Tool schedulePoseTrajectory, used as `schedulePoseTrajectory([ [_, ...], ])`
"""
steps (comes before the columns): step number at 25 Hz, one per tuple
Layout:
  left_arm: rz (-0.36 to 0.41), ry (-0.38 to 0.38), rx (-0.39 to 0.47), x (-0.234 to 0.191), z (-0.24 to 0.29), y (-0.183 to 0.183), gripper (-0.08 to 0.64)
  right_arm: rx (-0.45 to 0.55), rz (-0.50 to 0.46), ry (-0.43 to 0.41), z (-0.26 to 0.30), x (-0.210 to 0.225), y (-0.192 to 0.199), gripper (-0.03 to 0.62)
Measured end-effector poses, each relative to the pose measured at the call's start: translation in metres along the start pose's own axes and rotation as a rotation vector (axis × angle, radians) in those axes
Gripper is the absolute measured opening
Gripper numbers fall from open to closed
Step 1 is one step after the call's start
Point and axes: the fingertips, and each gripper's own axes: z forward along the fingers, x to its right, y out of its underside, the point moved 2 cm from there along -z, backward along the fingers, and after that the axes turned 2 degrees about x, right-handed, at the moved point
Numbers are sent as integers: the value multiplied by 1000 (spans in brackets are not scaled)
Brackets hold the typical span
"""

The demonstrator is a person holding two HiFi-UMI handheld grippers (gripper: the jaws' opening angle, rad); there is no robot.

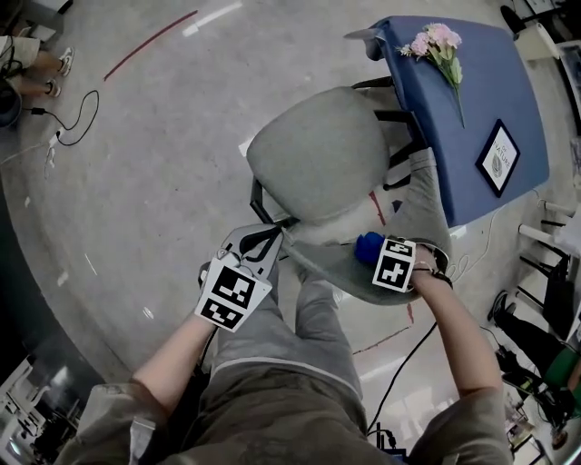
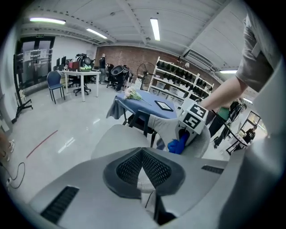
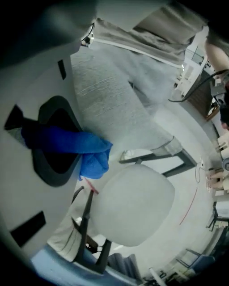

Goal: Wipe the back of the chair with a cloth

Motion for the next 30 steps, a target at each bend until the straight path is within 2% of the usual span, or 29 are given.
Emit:
schedulePoseTrajectory([
  [4,-15,23,-6,15,0,0,17,-75,124,167,-32,53,63,86],
  [7,-15,33,-17,24,-1,5,17,-67,207,299,-61,89,87,86],
  [9,1,36,-21,27,0,5,17,-74,209,354,-70,103,92,86],
  [10,5,35,-19,27,1,3,17,-85,196,353,-70,104,93,86],
  [12,-1,26,-9,26,2,-1,17,-110,158,293,-61,91,88,86],
  [14,-15,10,-2,22,1,-2,17,-118,115,191,-45,65,74,86],
  [16,-20,-2,-1,18,0,-1,17,-99,77,104,-30,36,55,86],
  [18,-19,-8,0,15,1,0,17,-61,48,64,-18,12,35,86],
  [22,-24,-20,-1,12,-2,3,17,87,58,-10,-17,-30,-16,86],
  [26,-25,-25,-2,11,-4,4,17,224,2,-75,-35,-63,-65,84],
  [28,-25,-25,4,12,-5,2,17,306,12,-142,-49,-74,-81,84],
  [30,-27,-24,9,13,-5,2,17,328,2,-153,-52,-79,-84,84],
])
